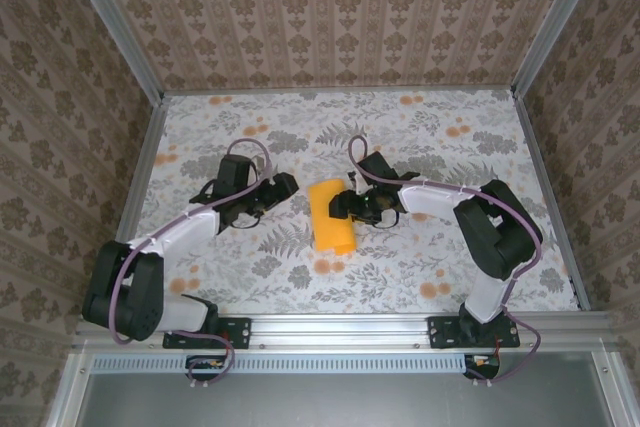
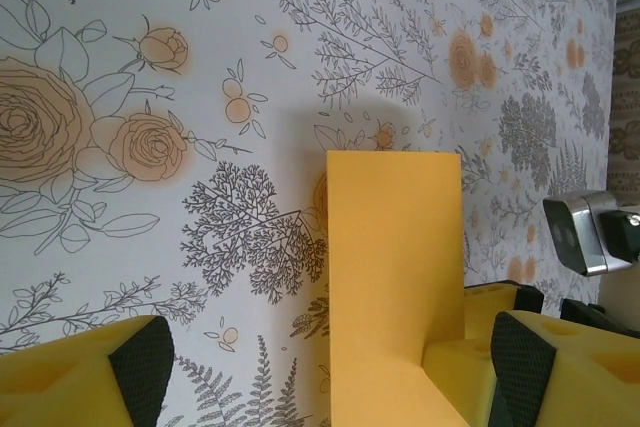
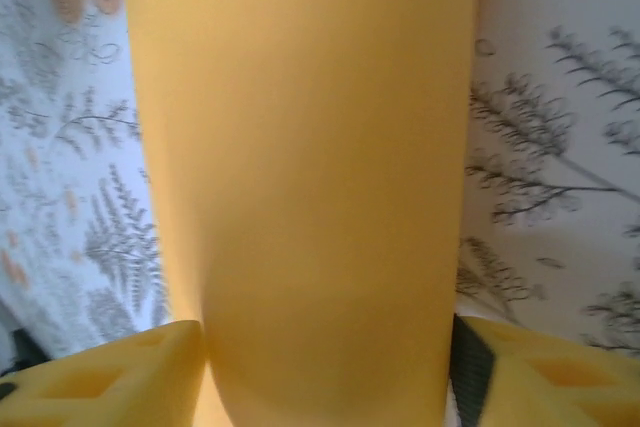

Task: Fold a paper plane with a square sheet of paper (pick it up from the middle)
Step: Fold the square sheet of paper in half at the center of the table.

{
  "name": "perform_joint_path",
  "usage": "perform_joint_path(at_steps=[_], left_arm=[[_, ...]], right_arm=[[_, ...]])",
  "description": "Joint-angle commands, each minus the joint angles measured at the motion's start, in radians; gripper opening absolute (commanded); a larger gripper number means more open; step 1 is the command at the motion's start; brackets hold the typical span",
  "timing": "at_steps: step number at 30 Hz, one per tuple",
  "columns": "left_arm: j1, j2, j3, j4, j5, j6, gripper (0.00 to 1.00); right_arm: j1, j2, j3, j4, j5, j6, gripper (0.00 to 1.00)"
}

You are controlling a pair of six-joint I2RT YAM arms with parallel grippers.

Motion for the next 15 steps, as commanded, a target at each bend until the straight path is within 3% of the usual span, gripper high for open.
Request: perform_joint_path(at_steps=[1, 7, 11, 15], left_arm=[[-0.017, 0.014, -0.006, 0.045, 0.005, -0.015, 0.86], [-0.049, 0.028, -0.005, 0.07, -0.015, -0.017, 0.8], [-0.087, 0.047, -0.001, 0.097, -0.002, -0.026, 0.79], [-0.141, 0.108, 0.023, 0.171, 0.037, -0.072, 0.69]], right_arm=[[-0.002, -0.015, 0.01, -0.093, 0.085, -0.071, 0.75], [-0.005, -0.043, 0.021, -0.155, 0.139, -0.125, 0.8], [-0.008, -0.025, 0.031, -0.178, 0.138, -0.147, 0.76], [-0.026, 0.001, 0.033, -0.183, 0.126, -0.128, 0.7]])
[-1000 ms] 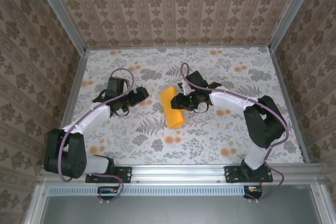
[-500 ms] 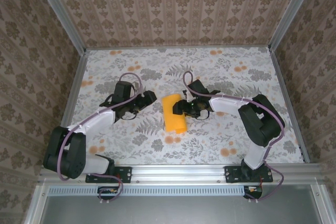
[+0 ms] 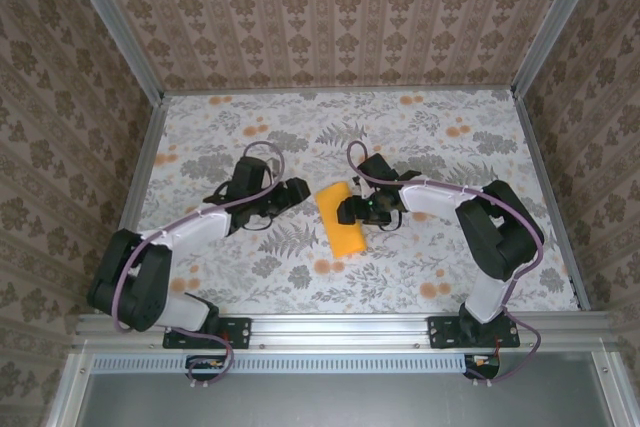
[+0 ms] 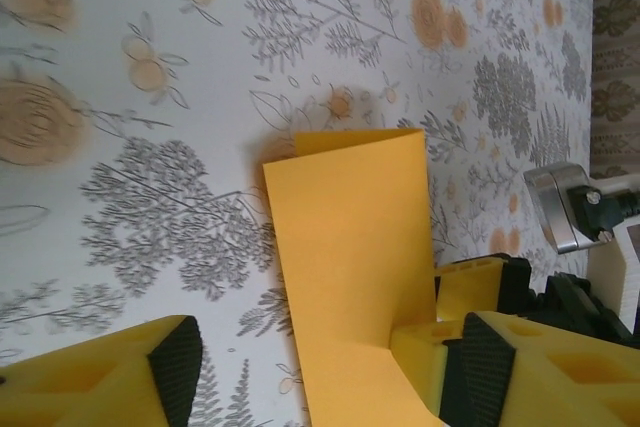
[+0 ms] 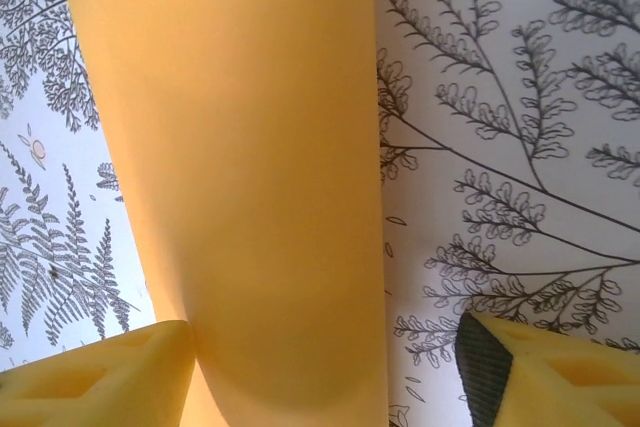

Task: Fold a paper plane with a square sheet of paper (pick it up from the middle)
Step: Fold the square sheet of paper in half at the center of the table.

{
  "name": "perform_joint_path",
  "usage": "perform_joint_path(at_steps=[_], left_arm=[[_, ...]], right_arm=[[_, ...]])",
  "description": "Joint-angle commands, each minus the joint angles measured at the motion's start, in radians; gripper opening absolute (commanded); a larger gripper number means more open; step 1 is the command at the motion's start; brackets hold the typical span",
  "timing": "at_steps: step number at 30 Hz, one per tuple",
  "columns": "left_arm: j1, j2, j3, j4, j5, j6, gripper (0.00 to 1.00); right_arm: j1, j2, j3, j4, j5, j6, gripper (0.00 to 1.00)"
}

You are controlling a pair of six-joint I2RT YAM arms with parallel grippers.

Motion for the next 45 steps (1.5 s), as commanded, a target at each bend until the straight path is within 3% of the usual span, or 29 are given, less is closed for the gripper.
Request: perform_joint_path(at_steps=[1, 6, 16, 28, 37, 45], left_arm=[[-0.05, 0.059, 0.037, 0.07, 0.027, -0.034, 0.68], [-0.1, 0.147, 0.074, 0.119, -0.002, -0.031, 0.66], [-0.1, 0.247, 0.059, 0.263, -0.024, -0.047, 0.61], [-0.083, 0.268, 0.052, 0.27, -0.061, -0.024, 0.55], [-0.082, 0.286, 0.056, 0.263, -0.056, -0.006, 0.51], [-0.08, 0.293, 0.066, 0.235, -0.049, -0.006, 0.46]], right_arm=[[-0.019, 0.017, 0.025, -0.046, 0.006, -0.005, 0.69], [-0.03, 0.041, 0.031, -0.059, 0.034, 0.032, 0.68], [-0.05, 0.1, 0.023, -0.089, 0.056, 0.042, 0.64], [-0.06, 0.178, 0.034, -0.149, 0.091, 0.049, 0.58], [-0.054, 0.221, 0.051, -0.176, 0.091, -0.022, 0.59], [-0.04, 0.263, 0.041, -0.168, 0.161, -0.043, 0.6]])
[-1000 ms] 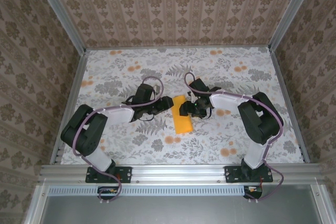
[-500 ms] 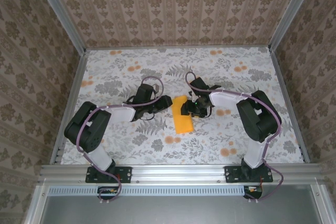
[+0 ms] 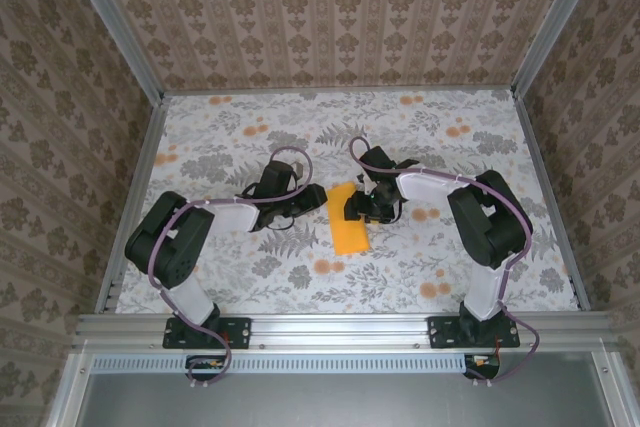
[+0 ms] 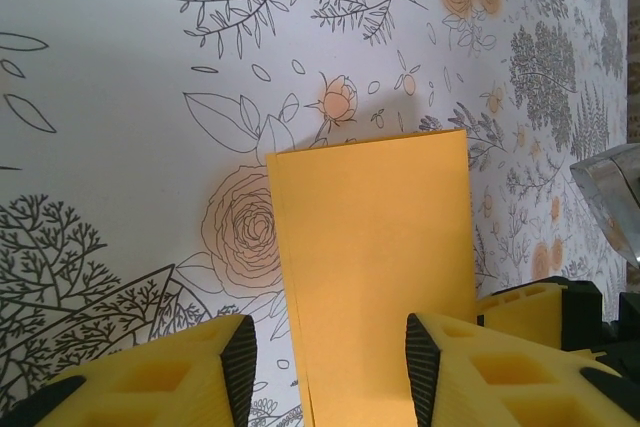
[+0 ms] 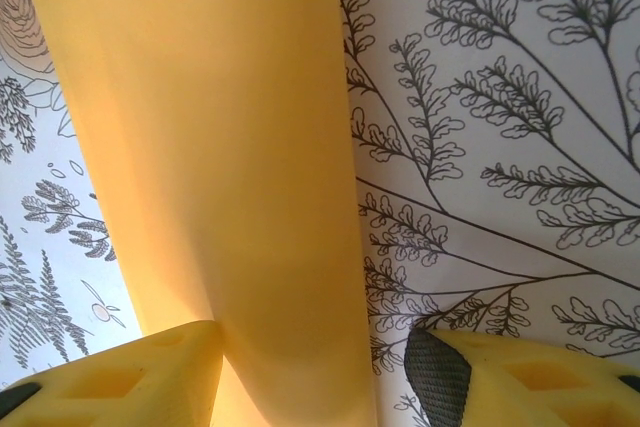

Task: Fold a paper plane with a square sheet of paper (pick it up from the middle)
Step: Fold the square sheet of paper in half at the center of the table.

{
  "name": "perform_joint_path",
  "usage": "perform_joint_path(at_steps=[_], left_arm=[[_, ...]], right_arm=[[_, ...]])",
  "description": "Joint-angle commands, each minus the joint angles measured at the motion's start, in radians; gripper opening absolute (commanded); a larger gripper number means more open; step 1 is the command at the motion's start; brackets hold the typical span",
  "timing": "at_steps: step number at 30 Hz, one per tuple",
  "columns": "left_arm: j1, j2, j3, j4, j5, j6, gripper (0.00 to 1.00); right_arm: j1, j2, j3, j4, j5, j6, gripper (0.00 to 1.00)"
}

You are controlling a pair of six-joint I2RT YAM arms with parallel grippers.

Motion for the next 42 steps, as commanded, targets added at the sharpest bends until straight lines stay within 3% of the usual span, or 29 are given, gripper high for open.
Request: perform_joint_path(at_steps=[1, 42], left_arm=[[0.009, 0.014, 0.023, -0.014, 0.002, 0.02, 0.45], [-0.017, 0.106, 0.083, 0.033, 0.122, 0.022, 0.3]], right_arm=[[0.008, 0.156, -0.067, -0.019, 0.171, -0.04, 0.59], [0.026, 0.282, -0.03, -0.044, 0.235, 0.016, 0.61]])
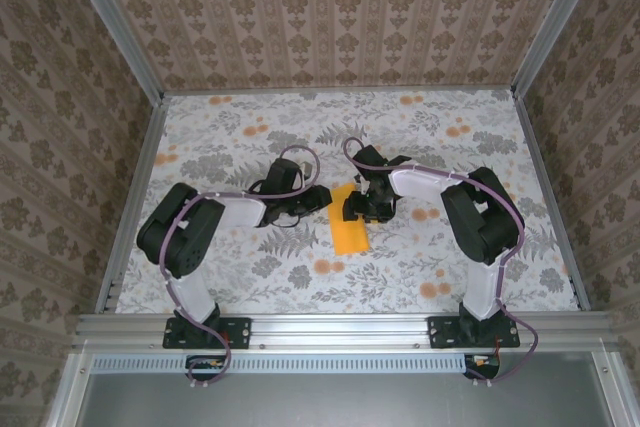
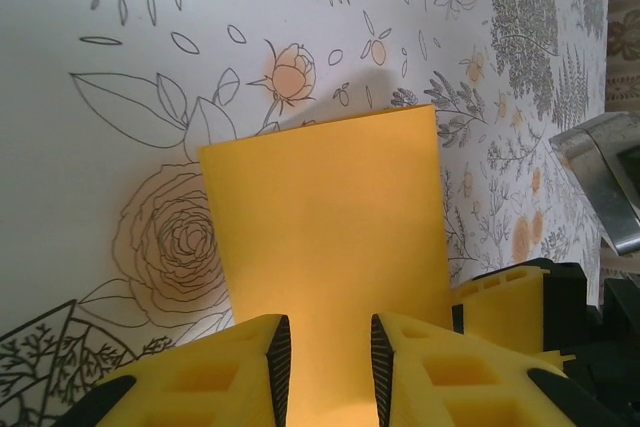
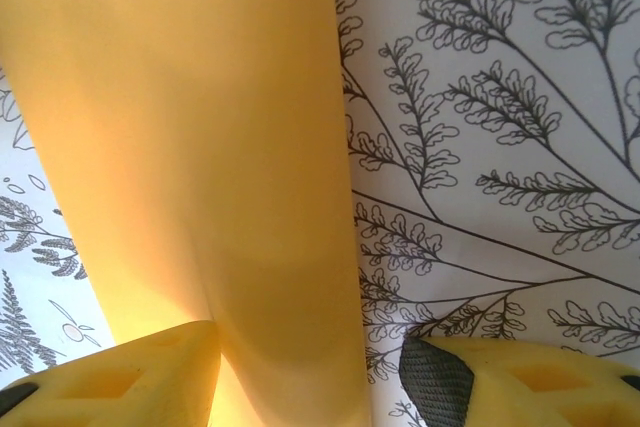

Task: Fold a paper plane with a square sheet of paper (pick it up from the middle)
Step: Fold the square sheet of paper in half at the center of the table.

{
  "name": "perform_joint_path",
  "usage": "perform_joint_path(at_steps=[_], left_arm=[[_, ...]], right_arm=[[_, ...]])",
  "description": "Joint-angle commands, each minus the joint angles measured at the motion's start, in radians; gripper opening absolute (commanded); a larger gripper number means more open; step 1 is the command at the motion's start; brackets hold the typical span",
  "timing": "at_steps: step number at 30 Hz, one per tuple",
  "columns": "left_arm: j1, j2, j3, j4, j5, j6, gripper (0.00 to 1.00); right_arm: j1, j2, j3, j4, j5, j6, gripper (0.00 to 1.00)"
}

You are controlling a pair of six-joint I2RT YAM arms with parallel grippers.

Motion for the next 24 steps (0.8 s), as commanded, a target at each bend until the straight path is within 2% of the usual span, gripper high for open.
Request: perform_joint_path(at_steps=[1, 17, 21, 24], left_arm=[[-0.007, 0.019, 0.026, 0.011, 0.026, 0.018, 0.3], [-0.01, 0.012, 0.038, -0.03, 0.009, 0.034, 0.28], [-0.01, -0.053, 0.035, -0.121, -0.079, 0.084, 0.26], [-0.014, -0.074, 0.047, -0.171, -0.093, 0.112, 0.26]], right_arm=[[0.002, 0.229, -0.1, 0.04, 0.175, 0.0, 0.61], [0.009, 0.26, -0.094, 0.014, 0.188, -0.012, 0.61], [0.01, 0.265, -0.095, 0.016, 0.193, -0.012, 0.61], [0.015, 0.271, -0.093, 0.014, 0.194, -0.014, 0.61]])
